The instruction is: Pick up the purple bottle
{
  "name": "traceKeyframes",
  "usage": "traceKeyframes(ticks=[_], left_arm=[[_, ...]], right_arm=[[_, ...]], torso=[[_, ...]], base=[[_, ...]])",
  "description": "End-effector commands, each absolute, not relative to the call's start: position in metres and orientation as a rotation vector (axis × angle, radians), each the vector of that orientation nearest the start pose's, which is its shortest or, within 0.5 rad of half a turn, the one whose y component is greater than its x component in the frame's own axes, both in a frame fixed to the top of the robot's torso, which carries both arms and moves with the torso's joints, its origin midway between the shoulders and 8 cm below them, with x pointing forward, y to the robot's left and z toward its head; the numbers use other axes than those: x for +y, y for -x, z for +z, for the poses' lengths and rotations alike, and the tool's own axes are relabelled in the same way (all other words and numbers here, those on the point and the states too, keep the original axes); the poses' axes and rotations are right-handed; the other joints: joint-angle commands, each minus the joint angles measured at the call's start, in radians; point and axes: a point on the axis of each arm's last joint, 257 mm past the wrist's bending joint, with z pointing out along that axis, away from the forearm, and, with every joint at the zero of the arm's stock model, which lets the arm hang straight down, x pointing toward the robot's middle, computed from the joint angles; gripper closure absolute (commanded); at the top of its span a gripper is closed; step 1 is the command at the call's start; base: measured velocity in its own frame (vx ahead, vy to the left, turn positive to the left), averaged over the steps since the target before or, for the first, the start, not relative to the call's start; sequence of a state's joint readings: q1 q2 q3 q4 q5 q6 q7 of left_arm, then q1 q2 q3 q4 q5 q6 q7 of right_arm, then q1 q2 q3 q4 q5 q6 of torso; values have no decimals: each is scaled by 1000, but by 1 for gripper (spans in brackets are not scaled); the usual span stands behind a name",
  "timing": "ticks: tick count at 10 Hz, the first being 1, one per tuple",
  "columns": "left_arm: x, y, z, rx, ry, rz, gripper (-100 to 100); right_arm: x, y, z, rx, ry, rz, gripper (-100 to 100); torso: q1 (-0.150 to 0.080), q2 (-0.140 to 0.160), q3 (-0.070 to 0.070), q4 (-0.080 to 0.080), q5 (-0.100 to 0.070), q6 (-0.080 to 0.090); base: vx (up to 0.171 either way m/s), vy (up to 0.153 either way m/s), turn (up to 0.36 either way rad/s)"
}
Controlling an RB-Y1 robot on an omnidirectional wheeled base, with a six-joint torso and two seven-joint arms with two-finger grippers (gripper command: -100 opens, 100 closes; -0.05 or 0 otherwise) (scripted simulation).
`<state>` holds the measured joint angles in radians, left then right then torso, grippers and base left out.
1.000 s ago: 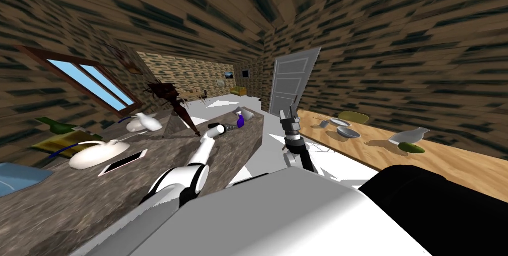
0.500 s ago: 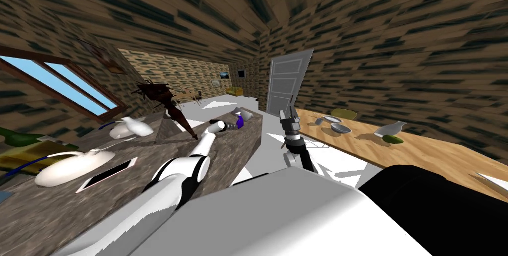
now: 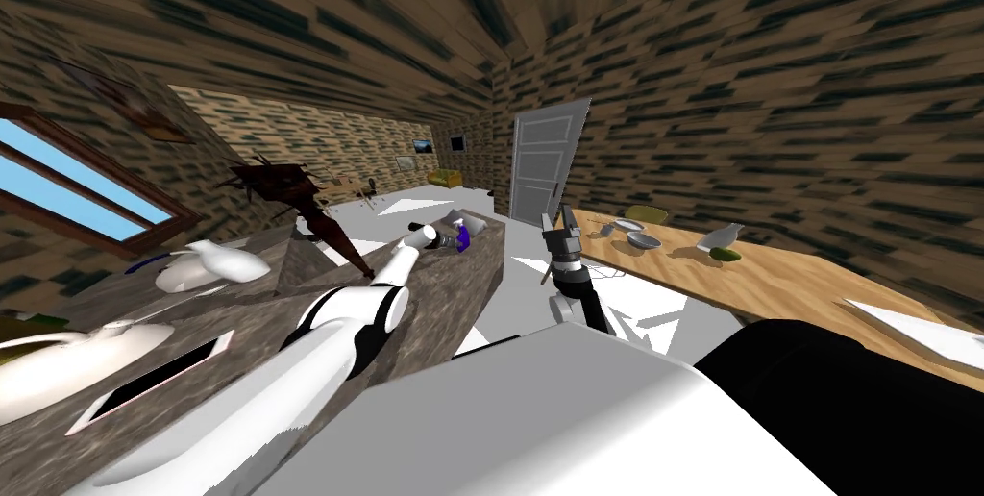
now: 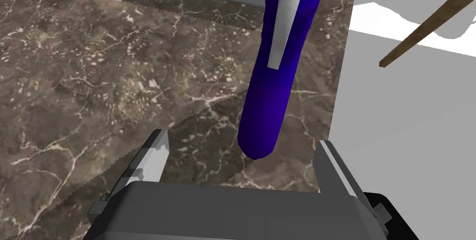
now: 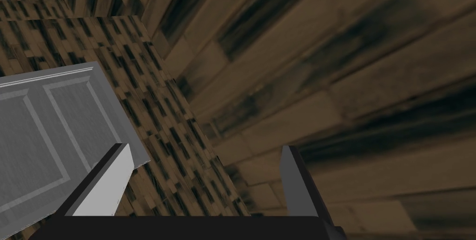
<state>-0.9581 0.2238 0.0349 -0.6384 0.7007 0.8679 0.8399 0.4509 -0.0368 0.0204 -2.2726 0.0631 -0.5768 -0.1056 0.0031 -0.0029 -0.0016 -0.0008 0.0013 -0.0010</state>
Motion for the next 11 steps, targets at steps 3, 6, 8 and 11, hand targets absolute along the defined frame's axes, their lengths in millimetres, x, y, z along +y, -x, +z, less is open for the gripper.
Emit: traceKeyframes(ticks=[3,6,8,11], left_arm=[[112,-650,-253,1039,2955,-1190,-100],[104,-644,-242,1107,2981,-1105,-100],[101,-642,-237,1138,2987,-1070,-100],[136,-645,-243,1025,3011,-1088,-100]], right_arm=[[-252,-337,49,581,-539,1428,0],[-252,-337,49,581,-539,1428,0],[-252,-337,49,581,-539,1428,0],[-252,-337,49,581,-539,1428,0]], torso=[[-1,0,0,0,0,1],[-2,0,0,0,-1,1],[-2,-1,-1,0,0,1],[-6,2,1,0,-1,1]], base=[[35,67,-151],[35,59,-149],[7,46,-120],[-13,3,-135]])
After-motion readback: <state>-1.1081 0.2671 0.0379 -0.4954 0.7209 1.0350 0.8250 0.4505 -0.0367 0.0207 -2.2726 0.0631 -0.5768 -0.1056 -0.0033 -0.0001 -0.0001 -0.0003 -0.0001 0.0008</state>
